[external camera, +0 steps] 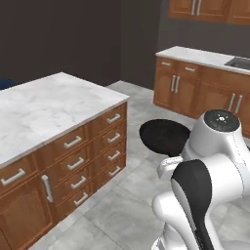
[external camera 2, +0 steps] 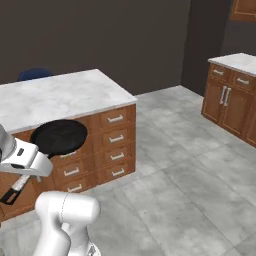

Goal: Move the pot and pan from the stove into the sink.

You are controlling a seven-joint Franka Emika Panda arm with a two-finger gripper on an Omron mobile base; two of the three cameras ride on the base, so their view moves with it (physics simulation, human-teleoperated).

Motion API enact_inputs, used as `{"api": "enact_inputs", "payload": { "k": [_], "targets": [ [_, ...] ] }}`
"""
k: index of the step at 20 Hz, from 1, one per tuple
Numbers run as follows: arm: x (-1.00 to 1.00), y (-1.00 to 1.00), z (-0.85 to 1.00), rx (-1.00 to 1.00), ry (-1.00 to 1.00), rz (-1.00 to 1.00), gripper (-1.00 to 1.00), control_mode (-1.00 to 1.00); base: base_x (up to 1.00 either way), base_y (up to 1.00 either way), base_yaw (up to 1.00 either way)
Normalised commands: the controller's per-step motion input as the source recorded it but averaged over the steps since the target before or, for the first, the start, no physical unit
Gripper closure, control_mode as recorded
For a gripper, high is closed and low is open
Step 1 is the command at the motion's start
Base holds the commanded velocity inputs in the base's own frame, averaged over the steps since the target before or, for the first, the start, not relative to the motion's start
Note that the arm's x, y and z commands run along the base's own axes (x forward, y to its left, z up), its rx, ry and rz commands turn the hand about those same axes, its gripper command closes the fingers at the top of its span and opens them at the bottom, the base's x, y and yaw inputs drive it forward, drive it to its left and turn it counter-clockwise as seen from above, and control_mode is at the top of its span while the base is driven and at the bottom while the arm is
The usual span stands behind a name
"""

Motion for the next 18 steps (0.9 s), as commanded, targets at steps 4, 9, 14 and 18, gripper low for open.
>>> {"api": "enact_inputs", "payload": {
  "k": [4,9,14,18],
  "targets": [
    [0.0,0.0,0.0,0.0,0.0,0.0,1.0,1.0,0.0,0.0,-0.35],
    [0.0,0.0,0.0,0.0,0.0,0.0,1.0,1.0,-0.04,0.0,-0.35],
    [0.0,0.0,0.0,0.0,0.0,0.0,1.0,1.0,-0.06,0.0,-0.35],
    [0.0,0.0,0.0,0.0,0.0,0.0,1.0,1.0,-0.02,0.0,-0.37]
  ]
}}
